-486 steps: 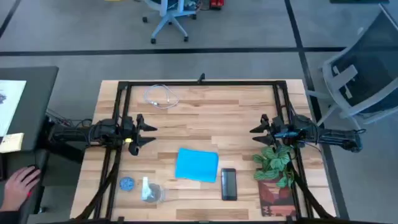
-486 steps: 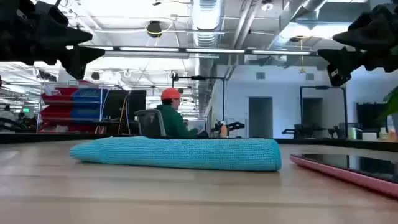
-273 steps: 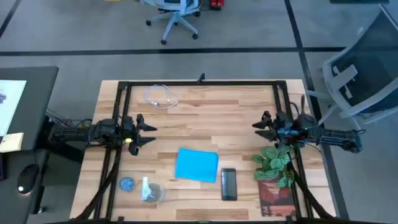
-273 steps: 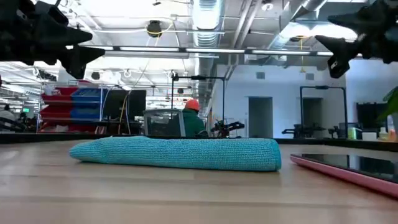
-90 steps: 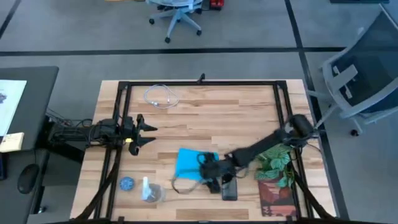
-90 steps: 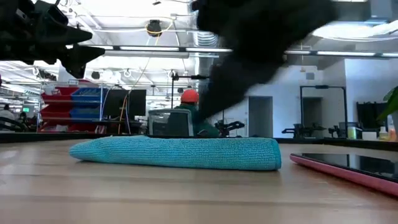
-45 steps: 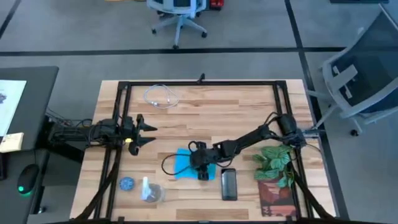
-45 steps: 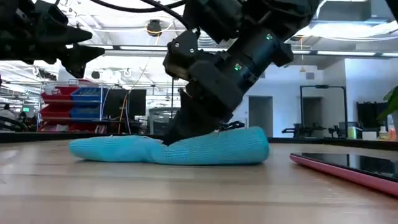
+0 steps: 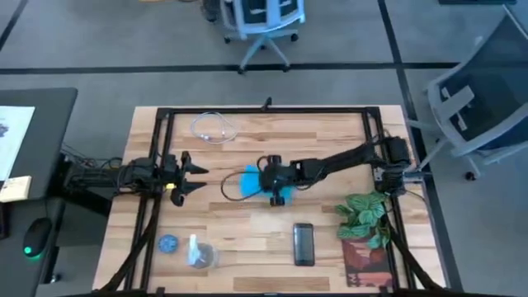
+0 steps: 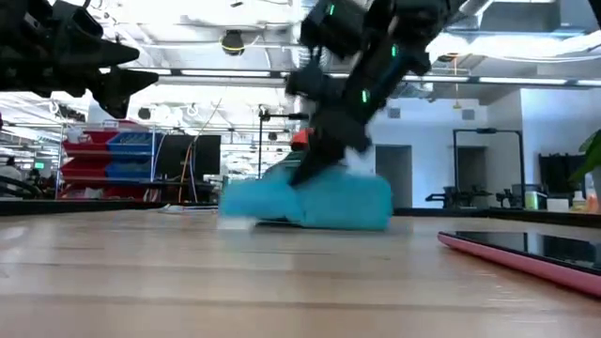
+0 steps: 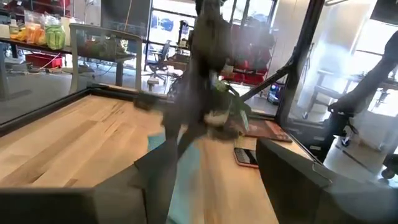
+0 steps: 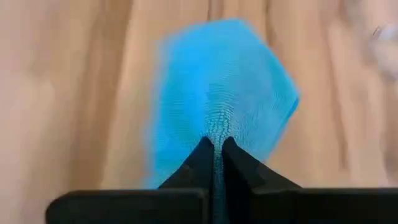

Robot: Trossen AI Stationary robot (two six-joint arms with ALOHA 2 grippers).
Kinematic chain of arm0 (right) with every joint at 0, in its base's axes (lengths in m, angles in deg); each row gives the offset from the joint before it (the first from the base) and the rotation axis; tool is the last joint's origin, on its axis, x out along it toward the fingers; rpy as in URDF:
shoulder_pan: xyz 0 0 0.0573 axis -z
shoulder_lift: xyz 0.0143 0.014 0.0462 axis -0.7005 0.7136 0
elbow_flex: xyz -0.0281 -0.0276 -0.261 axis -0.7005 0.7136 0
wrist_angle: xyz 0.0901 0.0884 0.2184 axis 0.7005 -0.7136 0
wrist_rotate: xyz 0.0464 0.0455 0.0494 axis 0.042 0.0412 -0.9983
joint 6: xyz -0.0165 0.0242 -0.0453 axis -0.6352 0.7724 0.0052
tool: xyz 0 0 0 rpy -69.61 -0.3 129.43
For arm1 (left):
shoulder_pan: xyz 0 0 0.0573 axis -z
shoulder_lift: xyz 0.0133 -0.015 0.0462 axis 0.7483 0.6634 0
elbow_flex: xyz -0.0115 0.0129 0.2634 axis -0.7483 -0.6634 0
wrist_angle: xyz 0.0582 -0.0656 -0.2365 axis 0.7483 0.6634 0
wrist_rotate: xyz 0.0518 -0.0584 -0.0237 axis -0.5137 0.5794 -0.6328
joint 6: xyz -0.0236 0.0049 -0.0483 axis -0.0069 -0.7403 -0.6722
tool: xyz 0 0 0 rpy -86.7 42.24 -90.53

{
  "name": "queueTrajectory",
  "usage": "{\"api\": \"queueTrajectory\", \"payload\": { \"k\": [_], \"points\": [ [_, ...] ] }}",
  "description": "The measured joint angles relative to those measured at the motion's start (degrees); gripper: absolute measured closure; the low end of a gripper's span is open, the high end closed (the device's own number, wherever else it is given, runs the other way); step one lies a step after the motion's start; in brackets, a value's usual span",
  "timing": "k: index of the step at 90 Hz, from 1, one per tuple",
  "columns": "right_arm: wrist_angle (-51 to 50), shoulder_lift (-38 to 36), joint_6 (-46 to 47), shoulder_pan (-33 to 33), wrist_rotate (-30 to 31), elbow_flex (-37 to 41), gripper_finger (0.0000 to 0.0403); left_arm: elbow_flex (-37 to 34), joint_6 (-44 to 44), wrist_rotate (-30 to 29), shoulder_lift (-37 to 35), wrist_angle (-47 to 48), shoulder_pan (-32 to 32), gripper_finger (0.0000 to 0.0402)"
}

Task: Apply microfiber cloth
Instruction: Spray the front cellphone using the spray bottle

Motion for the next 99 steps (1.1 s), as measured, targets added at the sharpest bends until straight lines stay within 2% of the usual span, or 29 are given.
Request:
{"api": "queueTrajectory", "payload": {
  "k": [8,20,30,42,58,65,76,84,99],
  "points": [
    [2.15,0.60,-0.08,-0.15,-3.61,3.44,0.0401,0.01,0.00,0.00,0.00,0.01,0.02,0.0206],
    [7.19,0.43,-0.20,-0.12,-4.08,7.89,0.0396,0.01,-0.01,0.02,0.00,0.01,0.01,0.0206],
    [6.36,0.51,0.56,1.03,-4.71,8.72,0.0372,0.01,-0.01,0.00,-0.02,0.01,0.02,0.0206],
    [5.15,-0.29,0.69,1.46,-6.26,7.36,0.0300,0.02,-0.01,0.00,0.00,-0.01,0.02,0.0206],
    [-8.49,-5.41,1.11,0.12,-6.60,1.09,0.0173,0.01,0.00,0.00,0.00,0.00,0.01,0.0206],
    [-14.71,-8.76,3.53,-1.15,-6.44,-1.07,0.0139,0.02,-0.02,0.00,0.00,0.01,0.00,0.0206],
    [-22.90,-14.17,11.64,-5.68,-6.79,-1.00,0.0123,0.01,-0.01,0.01,0.00,0.00,0.02,0.0206],
    [-27.70,-16.08,19.40,-11.38,-7.81,0.35,0.0123,0.00,-0.02,0.00,0.00,0.01,0.02,0.0206],
    [-23.75,-14.48,35.60,-24.92,-9.14,5.86,0.0141,0.01,0.00,0.00,0.00,0.01,0.00,0.0206]
  ]
}}
